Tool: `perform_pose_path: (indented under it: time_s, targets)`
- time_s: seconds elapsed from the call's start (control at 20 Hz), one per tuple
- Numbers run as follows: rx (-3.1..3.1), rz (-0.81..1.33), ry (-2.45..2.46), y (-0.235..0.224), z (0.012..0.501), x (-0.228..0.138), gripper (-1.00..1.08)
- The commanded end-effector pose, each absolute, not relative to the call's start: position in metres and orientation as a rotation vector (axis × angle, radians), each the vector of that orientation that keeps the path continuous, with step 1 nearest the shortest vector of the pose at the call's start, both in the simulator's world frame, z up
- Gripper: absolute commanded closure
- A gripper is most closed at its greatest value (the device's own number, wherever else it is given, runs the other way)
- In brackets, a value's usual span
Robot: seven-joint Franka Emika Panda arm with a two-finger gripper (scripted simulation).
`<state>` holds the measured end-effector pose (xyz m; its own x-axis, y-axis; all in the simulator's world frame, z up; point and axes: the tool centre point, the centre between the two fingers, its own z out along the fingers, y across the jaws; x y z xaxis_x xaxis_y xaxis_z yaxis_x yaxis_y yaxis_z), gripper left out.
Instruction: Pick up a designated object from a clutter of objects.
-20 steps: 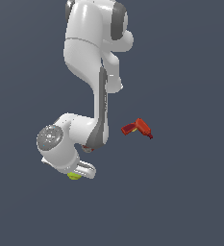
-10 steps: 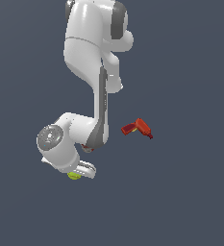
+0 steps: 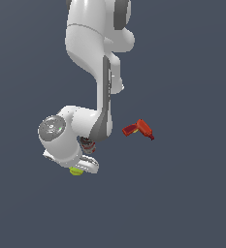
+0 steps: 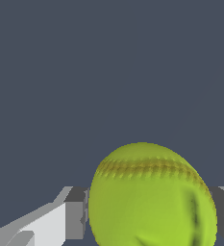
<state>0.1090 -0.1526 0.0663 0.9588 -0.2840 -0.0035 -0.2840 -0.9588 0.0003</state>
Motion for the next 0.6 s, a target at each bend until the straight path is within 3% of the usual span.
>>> perform_pose_path:
  time_s: [0.0,0.55]
  targets:
    - [-3.109,0.001,0.450,-0.149,0.079,0.103,1.08]
    - [-3.108,0.001,0.450,-0.123,0.156,0.057,1.08]
